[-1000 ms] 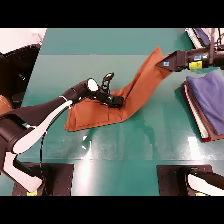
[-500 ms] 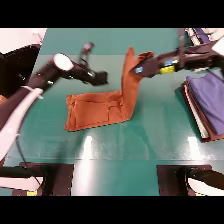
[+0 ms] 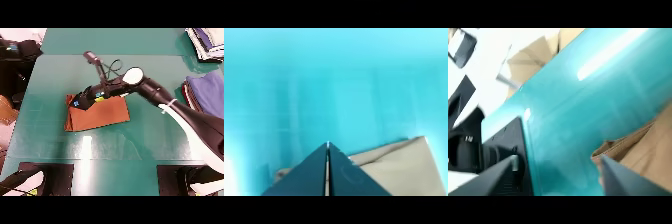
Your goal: Fold the shirts.
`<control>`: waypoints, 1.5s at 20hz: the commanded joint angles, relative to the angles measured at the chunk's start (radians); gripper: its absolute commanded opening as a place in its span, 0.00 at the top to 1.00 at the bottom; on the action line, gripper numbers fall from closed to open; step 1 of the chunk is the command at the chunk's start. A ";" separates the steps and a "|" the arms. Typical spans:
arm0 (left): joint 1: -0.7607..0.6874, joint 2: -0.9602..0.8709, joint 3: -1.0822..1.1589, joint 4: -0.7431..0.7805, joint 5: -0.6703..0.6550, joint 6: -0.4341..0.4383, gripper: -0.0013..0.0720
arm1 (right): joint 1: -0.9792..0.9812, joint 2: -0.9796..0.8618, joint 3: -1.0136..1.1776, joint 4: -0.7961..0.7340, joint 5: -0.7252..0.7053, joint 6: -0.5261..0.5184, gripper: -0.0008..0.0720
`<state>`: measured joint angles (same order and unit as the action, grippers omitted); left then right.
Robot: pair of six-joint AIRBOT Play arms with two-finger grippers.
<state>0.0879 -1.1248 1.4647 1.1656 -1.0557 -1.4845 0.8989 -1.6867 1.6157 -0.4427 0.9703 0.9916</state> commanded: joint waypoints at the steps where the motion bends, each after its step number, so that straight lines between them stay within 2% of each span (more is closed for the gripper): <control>1: 0.081 0.040 0.001 0.027 -0.072 0.001 0.95 | -0.005 -0.088 0.080 -0.075 0.140 0.061 0.30; 4: 0.081 0.040 0.001 0.032 -0.087 0.004 0.95 | -0.132 -0.062 0.020 -0.163 0.214 0.108 0.30; 10: 0.081 0.040 -0.001 0.026 -0.108 0.011 0.95 | -0.482 0.099 -0.396 -0.159 0.190 0.139 0.29; 12: 0.081 0.040 -0.013 0.002 -0.104 0.011 0.95 | -0.571 0.096 -0.471 -0.150 0.192 0.139 0.12; 13: 0.081 0.038 -0.015 -0.004 -0.105 0.011 0.95 | -0.598 0.080 -0.488 -0.151 0.190 0.139 0.12; 18: 0.081 0.038 -0.040 -0.022 -0.088 0.011 0.95 | -0.563 -0.050 -0.472 -0.042 0.174 0.137 0.13; 22: 0.081 0.038 -0.040 -0.041 -0.082 0.011 0.95 | -0.429 -0.169 -0.317 -0.045 0.174 0.137 0.14; 23: 0.081 0.038 -0.040 -0.055 -0.082 0.011 0.95 | -0.393 -0.194 -0.272 -0.046 0.169 0.137 0.31; 24: 0.079 0.038 -0.040 -0.069 -0.082 0.011 0.95 | -0.364 -0.215 -0.231 -0.046 0.164 0.137 0.54; 25: 0.068 0.038 -0.040 -0.066 -0.082 0.014 0.95 | -0.340 -0.234 -0.190 -0.048 0.164 0.136 0.72; 27: 0.026 0.038 -0.040 -0.046 -0.079 0.018 0.95 | -0.309 -0.250 -0.126 -0.052 0.164 0.126 0.95; 30: -0.070 0.038 -0.040 -0.035 -0.054 0.018 0.95 | -0.334 -0.220 -0.067 -0.056 0.156 0.126 0.97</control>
<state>0.0853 -1.0863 1.4254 1.1210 -1.1282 -1.4685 0.5613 -1.9110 1.4822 -0.5003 1.1347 1.1213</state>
